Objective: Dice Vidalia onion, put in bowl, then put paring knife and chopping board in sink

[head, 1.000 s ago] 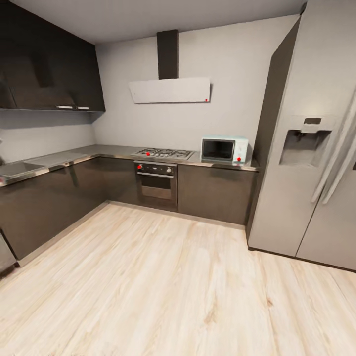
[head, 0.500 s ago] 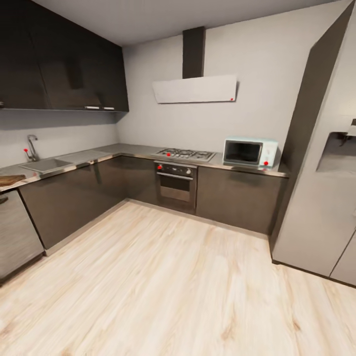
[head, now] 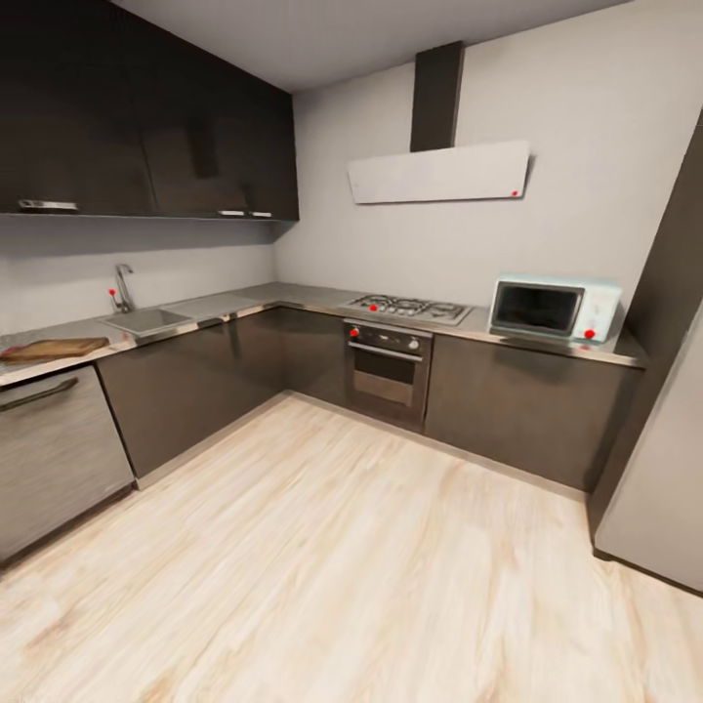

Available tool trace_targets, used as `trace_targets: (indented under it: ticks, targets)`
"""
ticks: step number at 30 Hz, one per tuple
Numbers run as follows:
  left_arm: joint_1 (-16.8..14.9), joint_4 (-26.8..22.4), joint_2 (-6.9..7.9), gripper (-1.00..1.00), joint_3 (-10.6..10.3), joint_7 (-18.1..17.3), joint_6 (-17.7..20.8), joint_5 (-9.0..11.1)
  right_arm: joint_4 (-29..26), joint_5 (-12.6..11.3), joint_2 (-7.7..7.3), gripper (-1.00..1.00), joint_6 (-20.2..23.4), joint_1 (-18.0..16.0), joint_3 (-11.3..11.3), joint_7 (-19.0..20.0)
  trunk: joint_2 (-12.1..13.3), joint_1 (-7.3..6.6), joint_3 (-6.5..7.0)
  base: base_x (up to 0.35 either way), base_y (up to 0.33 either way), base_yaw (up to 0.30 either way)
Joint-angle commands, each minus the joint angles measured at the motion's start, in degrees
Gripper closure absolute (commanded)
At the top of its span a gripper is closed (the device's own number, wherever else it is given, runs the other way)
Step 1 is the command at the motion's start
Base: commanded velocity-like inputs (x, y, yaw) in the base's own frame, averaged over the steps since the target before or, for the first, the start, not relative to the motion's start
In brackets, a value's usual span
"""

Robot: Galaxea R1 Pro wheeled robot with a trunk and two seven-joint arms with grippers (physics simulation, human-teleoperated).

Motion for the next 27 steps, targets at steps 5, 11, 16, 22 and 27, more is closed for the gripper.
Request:
trace_targets:
  ticks: [5,11,16,22,27]
  targets:
    - [-0.03,0.03,0.0,-1.0,0.02,0.02,-0.15,0.12,0.02,0.02,0.01,-1.0,-0.16,-0.02,0.01,-0.2,-0.03,0.02,-0.05,0.16,0.0,0.261]
    - [-0.03,0.09,0.0,-1.0,0.02,0.02,-0.16,0.12,0.02,0.02,0.01,-1.0,-0.16,-0.02,0.01,-0.17,-0.03,0.02,-0.05,0.16,0.0,0.261]
    - [-0.03,0.11,0.0,-1.0,0.02,0.02,-0.15,0.16,0.02,0.02,0.01,-1.0,-0.16,-0.02,0.01,-0.18,-0.03,0.02,-0.05,0.16,0.0,0.261]
    - [-0.03,0.12,0.0,-1.0,0.02,0.02,-0.15,0.15,0.02,0.02,0.01,-1.0,-0.16,-0.02,0.01,-0.19,-0.03,0.02,-0.05,0.16,0.0,0.261]
    - [-0.03,0.09,0.0,-1.0,0.02,0.02,-0.16,0.12,0.02,0.02,0.01,-1.0,-0.16,-0.02,0.01,-0.18,-0.03,0.02,-0.05,0.16,0.0,0.261]
